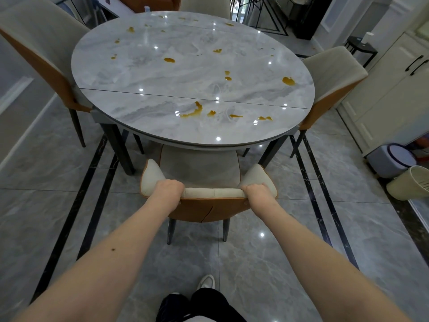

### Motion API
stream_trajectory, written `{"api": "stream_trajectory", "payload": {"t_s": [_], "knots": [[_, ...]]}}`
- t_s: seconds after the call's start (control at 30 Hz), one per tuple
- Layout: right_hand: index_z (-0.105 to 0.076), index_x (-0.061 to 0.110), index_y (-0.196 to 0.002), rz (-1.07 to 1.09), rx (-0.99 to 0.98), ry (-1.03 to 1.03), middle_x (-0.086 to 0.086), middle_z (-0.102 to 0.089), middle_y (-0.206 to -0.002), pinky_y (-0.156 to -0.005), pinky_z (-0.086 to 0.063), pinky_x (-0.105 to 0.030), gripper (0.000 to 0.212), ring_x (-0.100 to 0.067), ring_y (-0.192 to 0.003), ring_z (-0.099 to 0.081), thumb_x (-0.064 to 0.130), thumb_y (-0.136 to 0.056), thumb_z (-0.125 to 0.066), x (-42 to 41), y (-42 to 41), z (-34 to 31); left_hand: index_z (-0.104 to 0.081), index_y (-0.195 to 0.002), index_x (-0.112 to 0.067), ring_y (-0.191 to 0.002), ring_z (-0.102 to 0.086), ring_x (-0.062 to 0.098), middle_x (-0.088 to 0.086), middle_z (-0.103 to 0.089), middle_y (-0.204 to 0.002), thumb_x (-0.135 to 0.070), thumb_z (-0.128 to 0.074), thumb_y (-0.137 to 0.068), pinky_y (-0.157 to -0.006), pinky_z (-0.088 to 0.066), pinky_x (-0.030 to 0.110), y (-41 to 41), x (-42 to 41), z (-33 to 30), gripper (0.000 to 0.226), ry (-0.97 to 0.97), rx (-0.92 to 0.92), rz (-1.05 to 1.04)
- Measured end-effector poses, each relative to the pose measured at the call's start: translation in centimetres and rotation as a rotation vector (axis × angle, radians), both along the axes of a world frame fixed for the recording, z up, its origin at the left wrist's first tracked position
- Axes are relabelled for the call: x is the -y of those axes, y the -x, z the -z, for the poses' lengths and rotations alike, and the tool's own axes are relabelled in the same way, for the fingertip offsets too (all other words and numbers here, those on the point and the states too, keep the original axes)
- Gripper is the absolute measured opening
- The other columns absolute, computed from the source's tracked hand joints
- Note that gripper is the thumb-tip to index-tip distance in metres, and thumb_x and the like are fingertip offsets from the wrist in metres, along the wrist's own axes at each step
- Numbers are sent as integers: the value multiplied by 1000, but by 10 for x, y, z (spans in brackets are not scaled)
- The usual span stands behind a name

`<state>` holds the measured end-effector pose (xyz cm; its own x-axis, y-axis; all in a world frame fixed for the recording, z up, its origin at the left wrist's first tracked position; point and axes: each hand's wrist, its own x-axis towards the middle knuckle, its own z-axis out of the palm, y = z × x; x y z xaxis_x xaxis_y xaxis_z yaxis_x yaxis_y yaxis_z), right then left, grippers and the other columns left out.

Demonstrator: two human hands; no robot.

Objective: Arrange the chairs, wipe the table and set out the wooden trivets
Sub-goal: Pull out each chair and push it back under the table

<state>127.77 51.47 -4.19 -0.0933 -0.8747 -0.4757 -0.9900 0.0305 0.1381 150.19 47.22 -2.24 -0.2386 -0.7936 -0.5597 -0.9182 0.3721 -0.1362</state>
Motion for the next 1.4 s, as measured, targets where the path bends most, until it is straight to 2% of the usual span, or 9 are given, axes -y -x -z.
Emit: {"api": "stream_trajectory", "payload": {"t_s": [0.43,0.53,0.7,0.83,1.0,1.17,1.27,1.4], "knots": [[-49,19,-126,29,70,60,-7,-62,-119,-116,-21,-44,43,-29,-115,-54,1,-87,-54,-6,0,-2,-53,-123,-15,-112,-57,24,7,-59,-121,-28,-61,-89,-93,-45,34,-1,4,4,38,-1,17,31],[-49,19,-124,22,102,114,-6,-62,-118,-114,-24,-42,41,-28,-114,-53,3,-87,-53,-11,2,-1,-52,-122,-16,-110,-58,24,6,-60,-119,-27,-61,-89,-92,-46,34,-4,2,6,37,34,-10,36],[-49,20,-124,24,149,250,-3,-57,-126,-113,-27,-36,39,-23,-121,-49,8,-88,-58,-25,3,-1,-50,-119,-17,-101,-60,21,3,-61,-111,-34,-64,-86,-85,-48,32,-6,-4,6,39,50,-114,3],[-48,22,-130,70,209,366,-1,-54,-132,-109,-32,-34,42,-20,-125,-47,12,-91,-57,-43,11,-12,-51,-115,-19,-95,-58,19,2,-60,-106,-43,-62,-86,-81,-47,33,9,-10,0,39,-2,-293,-33],[-49,21,-130,200,244,486,0,-53,-134,-101,-39,-31,39,-17,-123,-49,14,-92,-55,-80,34,-25,-49,-118,-20,-99,-56,19,1,-57,-111,-40,-57,-90,-78,-43,33,64,-25,-14,36,-26,-440,155],[-39,15,-141,384,272,524,-3,-39,-147,-103,-41,-33,51,-21,-130,-45,9,-92,-53,-131,72,-31,-44,-128,-20,-110,-54,24,6,-54,-124,-36,-55,-92,-92,-45,41,133,-48,-26,42,-29,-502,347],[-39,15,-140,513,250,569,-1,-44,-142,-93,-42,-29,49,-21,-121,-50,10,-93,-52,-163,101,-38,-42,-133,-14,-120,-50,28,9,-49,-134,-34,-52,-94,-97,-42,39,185,-62,-33,45,-6,-473,513],[-41,16,-137,694,202,638,0,-47,-136,-93,-45,-30,46,-20,-116,-53,14,-93,-53,-214,148,-42,-39,-137,-14,-126,-46,25,8,-46,-139,-36,-54,-93,-101,-39,36,263,-91,-39,51,-49,-509,674]]}}
